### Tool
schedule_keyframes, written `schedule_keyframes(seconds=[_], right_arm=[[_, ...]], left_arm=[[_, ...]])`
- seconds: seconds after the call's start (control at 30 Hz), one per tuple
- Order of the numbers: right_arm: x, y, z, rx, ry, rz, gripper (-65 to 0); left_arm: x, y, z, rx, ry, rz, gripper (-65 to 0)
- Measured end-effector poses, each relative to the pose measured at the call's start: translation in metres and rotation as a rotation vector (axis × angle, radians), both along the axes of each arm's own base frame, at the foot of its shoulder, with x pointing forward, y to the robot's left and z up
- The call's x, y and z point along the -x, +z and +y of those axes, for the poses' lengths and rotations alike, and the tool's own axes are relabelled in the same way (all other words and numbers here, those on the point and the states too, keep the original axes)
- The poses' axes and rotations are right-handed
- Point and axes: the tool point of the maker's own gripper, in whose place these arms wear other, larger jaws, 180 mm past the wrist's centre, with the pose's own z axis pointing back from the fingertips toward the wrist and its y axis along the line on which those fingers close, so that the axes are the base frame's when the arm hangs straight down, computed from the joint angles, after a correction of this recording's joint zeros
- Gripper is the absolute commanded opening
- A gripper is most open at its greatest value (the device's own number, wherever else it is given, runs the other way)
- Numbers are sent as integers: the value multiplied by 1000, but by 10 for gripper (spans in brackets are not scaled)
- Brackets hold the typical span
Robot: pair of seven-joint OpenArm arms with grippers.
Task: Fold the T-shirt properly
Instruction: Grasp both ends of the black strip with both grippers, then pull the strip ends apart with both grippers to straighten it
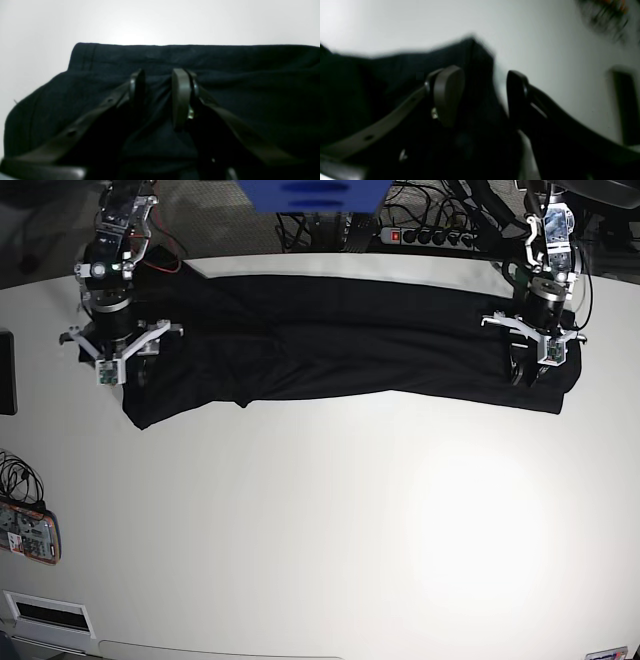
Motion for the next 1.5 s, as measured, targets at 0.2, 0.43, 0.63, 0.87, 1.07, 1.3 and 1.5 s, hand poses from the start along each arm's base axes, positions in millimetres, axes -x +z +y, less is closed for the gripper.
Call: schedule_keyframes(seconds=[0.2, 0.43, 0.63, 0.87, 1.07, 1.3, 1.5], right_arm=[[16, -42, 14, -108, -8, 94, -352], [17, -68, 16, -224, -53, 49, -352], [15, -74, 14, -256, -65, 4, -352], [-21, -74, 16, -283, -66, -20, -352], [-46, -74, 26, -285, -45, -31, -352], [-88, -74, 26, -288, 7, -6, -352], [-99, -74, 23, -308, 5, -20, -352]], left_arm=[[4, -1, 0, 5, 4, 2, -486], [6, -4, 3, 20, 15, -5, -486], [-11, -12, 25, 65, 60, -32, -486], [-22, -11, 34, 52, 69, -33, -486], [-32, -13, 27, 33, 52, -25, -486], [-57, -15, 38, 37, 62, -12, -490], [-66, -14, 44, 38, 68, -6, -491]])
